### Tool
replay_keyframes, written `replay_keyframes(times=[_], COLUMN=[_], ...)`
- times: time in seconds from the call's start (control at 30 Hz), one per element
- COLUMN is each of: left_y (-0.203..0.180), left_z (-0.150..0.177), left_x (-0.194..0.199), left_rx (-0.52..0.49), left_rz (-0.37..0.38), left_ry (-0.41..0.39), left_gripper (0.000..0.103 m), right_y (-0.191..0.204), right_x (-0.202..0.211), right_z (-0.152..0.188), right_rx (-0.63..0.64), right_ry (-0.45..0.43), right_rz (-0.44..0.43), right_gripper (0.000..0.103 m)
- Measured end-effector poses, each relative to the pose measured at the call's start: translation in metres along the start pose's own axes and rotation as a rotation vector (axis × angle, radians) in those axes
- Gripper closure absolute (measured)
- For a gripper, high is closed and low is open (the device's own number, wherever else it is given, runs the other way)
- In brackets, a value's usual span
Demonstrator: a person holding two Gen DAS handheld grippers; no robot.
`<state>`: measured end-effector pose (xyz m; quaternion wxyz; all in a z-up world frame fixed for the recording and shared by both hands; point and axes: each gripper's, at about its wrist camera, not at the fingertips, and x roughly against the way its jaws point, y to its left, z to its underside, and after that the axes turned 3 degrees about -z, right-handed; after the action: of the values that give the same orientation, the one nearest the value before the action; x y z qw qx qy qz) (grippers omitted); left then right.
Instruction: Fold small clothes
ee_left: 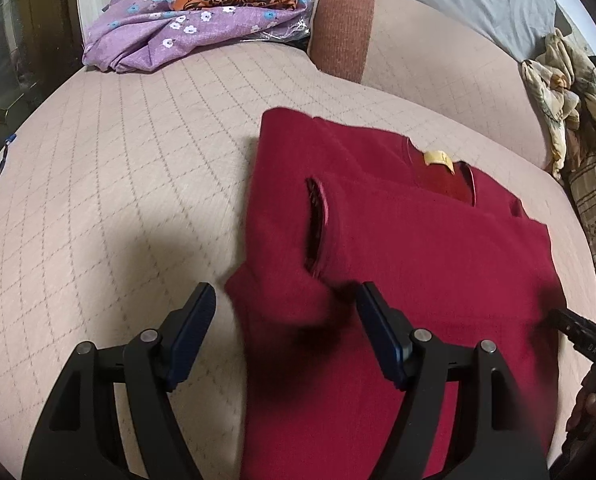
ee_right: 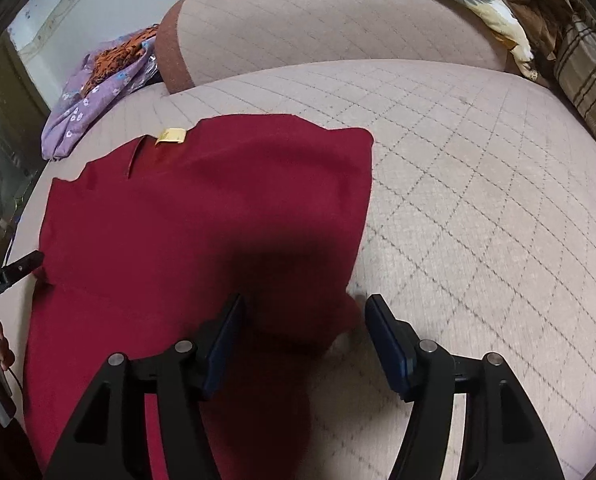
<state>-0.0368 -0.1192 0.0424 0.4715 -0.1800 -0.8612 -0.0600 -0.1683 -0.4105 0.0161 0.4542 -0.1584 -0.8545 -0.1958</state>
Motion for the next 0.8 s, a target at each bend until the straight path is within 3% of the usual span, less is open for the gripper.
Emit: replay_keyframes(times=[0.47,0.57,0.8], left_y=[0.016,0.019,0.025], left_z=[0.048,0.064,0.083], left_x=[0.026,0.034,0.041], left_rx=[0.052,0.045,0.036], left_rz=[0.032,0.019,0.001], left_ry=[0.058,0.066,0.07], left_gripper=[0.03,0.03,0.03], right_y=[0.017,0.024,0.026], right_x=[0.03,0.033,0.041], right_z=[0.039,0.048,0.07], right_rx=[0.009,0.007,0.023], right_ry=[0.022,0.04,0.056], right_rz=[-0.063,-0.108,-0.109], right_gripper=[0.035,0.033,0.033])
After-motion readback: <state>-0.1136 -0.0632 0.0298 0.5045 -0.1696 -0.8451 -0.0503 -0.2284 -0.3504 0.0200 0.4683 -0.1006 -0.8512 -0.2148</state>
